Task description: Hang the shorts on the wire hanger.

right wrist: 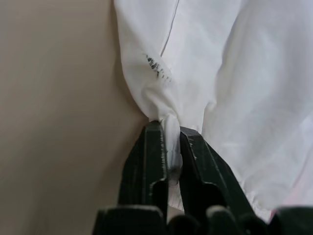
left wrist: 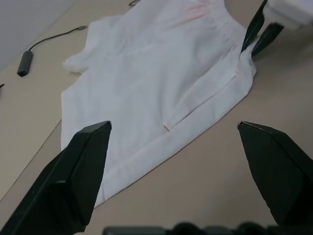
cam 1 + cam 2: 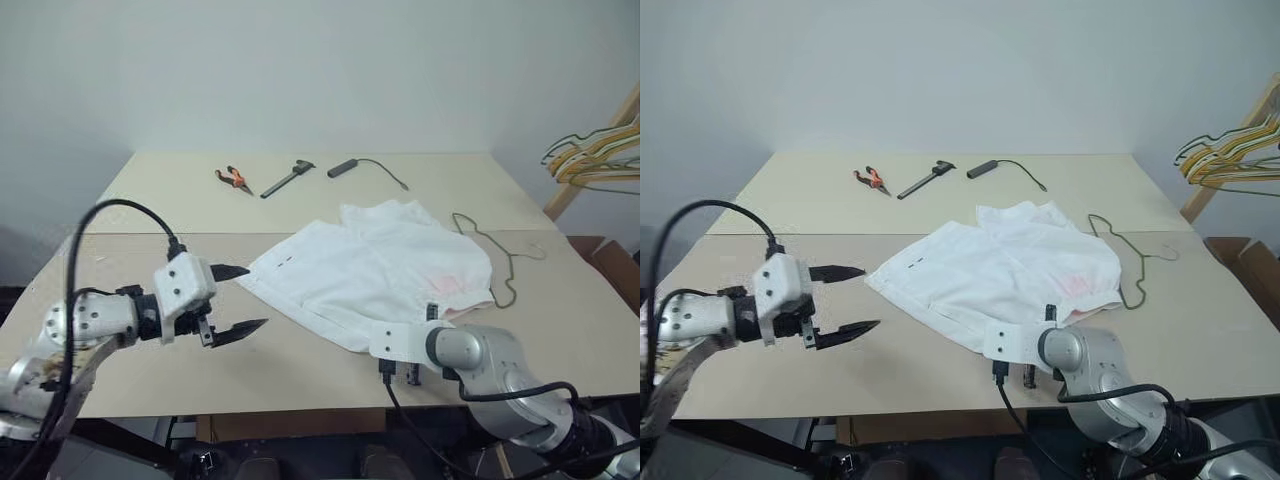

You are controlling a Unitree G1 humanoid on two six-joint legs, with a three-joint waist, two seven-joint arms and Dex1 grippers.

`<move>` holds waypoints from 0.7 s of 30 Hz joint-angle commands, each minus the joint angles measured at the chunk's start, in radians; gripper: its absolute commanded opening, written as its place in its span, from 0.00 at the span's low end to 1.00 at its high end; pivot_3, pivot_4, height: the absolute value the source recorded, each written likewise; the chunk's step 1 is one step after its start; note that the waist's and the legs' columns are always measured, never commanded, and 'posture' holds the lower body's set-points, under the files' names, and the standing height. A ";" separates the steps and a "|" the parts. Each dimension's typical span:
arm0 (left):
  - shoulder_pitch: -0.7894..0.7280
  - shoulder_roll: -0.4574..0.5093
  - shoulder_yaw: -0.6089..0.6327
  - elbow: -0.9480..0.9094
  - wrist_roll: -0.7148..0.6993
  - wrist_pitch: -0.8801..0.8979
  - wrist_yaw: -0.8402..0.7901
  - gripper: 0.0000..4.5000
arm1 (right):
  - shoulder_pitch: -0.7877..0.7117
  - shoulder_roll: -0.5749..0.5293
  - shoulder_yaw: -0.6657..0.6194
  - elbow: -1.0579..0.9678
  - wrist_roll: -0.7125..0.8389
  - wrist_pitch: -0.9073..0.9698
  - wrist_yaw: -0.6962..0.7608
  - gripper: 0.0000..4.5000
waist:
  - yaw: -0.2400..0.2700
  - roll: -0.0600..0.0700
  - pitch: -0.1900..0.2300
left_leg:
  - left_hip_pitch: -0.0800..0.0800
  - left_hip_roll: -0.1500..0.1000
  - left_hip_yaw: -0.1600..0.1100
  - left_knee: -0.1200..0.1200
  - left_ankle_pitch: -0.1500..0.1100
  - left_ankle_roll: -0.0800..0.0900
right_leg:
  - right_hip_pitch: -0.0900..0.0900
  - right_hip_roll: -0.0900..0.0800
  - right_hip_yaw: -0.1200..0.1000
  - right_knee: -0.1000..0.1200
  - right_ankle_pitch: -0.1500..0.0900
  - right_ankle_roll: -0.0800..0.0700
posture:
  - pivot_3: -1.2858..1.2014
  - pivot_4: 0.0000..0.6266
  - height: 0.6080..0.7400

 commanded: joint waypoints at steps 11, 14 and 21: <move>-0.404 -0.152 -0.407 0.746 0.662 -0.664 0.131 1.00 | 0.047 -0.079 -0.513 -0.102 0.407 -0.203 0.133 0.01 | -0.004 0.000 0.000 | -0.005 -0.001 -0.001 0.001 0.000 0.000 | -0.002 0.000 -0.001 -0.002 0.001 0.002 | 0.48 0.00 1.00; -0.481 -0.208 -0.455 0.889 0.730 -0.746 0.173 1.00 | 0.052 -0.087 -0.560 -0.109 0.458 -0.216 0.132 0.01 | -0.007 -0.001 -0.001 | -0.006 -0.001 -0.001 0.002 0.000 0.001 | -0.001 0.000 -0.002 -0.002 0.002 0.002 | 0.47 0.00 1.00; -0.641 -0.307 -0.506 1.181 0.848 -0.826 0.300 0.66 | 0.065 -0.110 -0.625 -0.122 0.523 -0.189 0.094 0.00 | -0.026 0.001 -0.002 | -0.005 -0.001 -0.001 0.004 0.000 0.001 | 0.000 -0.001 -0.002 0.000 0.002 0.002 | 0.45 0.00 1.00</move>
